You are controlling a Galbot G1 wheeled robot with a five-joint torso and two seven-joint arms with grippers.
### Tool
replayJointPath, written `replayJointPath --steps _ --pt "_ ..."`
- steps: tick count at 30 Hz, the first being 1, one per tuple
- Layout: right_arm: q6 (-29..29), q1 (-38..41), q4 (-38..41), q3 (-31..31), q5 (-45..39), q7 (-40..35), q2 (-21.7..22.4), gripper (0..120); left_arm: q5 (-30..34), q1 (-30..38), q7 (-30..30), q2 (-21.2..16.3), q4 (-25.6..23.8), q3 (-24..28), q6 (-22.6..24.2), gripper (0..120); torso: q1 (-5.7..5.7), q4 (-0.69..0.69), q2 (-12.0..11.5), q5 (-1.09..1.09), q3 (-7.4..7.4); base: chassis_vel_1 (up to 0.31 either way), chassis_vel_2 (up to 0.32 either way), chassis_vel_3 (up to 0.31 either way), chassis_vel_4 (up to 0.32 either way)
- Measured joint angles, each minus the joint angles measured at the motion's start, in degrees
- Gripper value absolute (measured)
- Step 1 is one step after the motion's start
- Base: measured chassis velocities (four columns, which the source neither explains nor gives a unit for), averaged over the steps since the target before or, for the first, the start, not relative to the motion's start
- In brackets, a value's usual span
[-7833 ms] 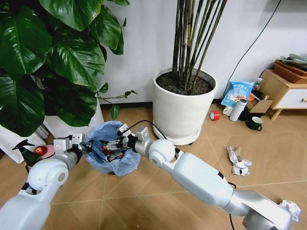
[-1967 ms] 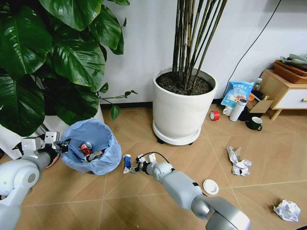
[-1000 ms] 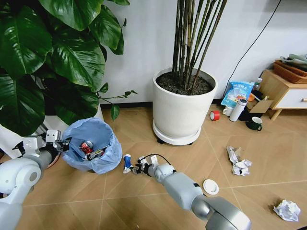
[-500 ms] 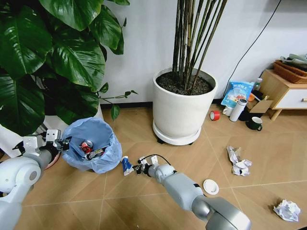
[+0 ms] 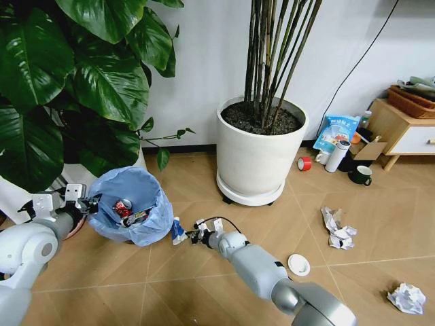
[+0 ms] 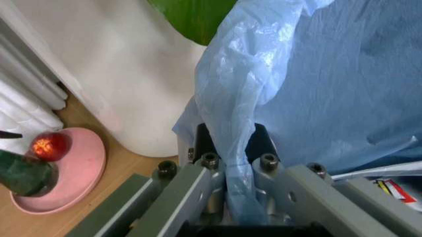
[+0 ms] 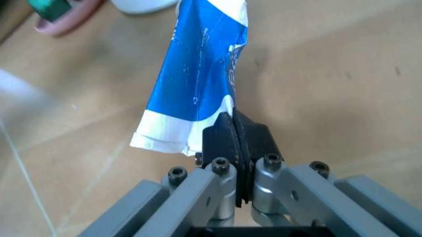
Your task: Pick up the trash bin and place the garbage on the floor into it.
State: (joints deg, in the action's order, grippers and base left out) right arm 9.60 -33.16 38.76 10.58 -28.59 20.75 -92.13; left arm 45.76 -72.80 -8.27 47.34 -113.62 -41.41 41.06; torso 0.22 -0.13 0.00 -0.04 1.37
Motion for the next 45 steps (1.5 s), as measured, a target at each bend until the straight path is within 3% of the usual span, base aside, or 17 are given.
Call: replayJointPath --steps 6,8,18,21,30,34,39,45 --pt "1.1 -2.0 8.0 2.1 -1.1 -1.6 1.2 0 0.0 0.1 0.5 0.1 0.2 0.2 0.0 0 0.00 0.04 0.0 0.06 0.00 0.000 0.000 0.000 0.000" --pt "1.2 -2.9 11.0 2.1 -1.2 -2.2 3.6 0 -0.1 0.3 0.7 0.1 0.3 0.3 -0.1 0 0.00 0.01 0.0 -0.04 0.01 0.000 0.000 0.000 0.000" --pt "1.3 -5.5 20.5 -0.2 -0.9 -4.7 10.4 0 0.0 0.4 0.7 0.1 0.0 1.1 -0.2 0 0.00 -0.01 0.0 0.02 0.00 0.000 0.000 0.000 0.000" --pt "1.4 -7.8 28.4 -1.9 -0.5 -6.0 13.8 0 0.4 0.0 0.6 0.0 -0.4 1.8 -0.2 0 0.00 0.00 0.0 0.02 0.00 0.000 0.000 0.000 0.000" --pt "2.2 -12.8 39.8 -5.7 -1.9 -8.8 18.2 0 1.4 0.0 0.7 0.3 0.0 3.4 -0.2 0 0.00 0.01 0.0 0.01 0.00 0.000 0.000 0.000 0.000" --pt "3.5 -15.9 48.3 -9.8 -4.4 -9.7 22.1 0 1.4 0.4 1.2 0.2 0.7 4.4 -0.2 0 0.00 0.00 0.0 -0.01 0.00 0.000 0.000 0.000 0.000" --pt "5.0 -17.5 60.0 -14.5 -8.2 -10.2 29.1 0 3.2 2.1 1.6 -0.8 1.3 7.5 0.3 0 0.00 0.00 0.0 0.01 0.00 0.000 0.000 0.000 0.000" --pt "7.3 -16.1 68.1 -15.1 -13.8 -11.3 32.5 0 7.1 5.7 0.3 -1.5 1.8 13.3 0.8 0 0.00 -0.01 0.0 0.01 0.00 0.000 0.000 0.000 0.000"
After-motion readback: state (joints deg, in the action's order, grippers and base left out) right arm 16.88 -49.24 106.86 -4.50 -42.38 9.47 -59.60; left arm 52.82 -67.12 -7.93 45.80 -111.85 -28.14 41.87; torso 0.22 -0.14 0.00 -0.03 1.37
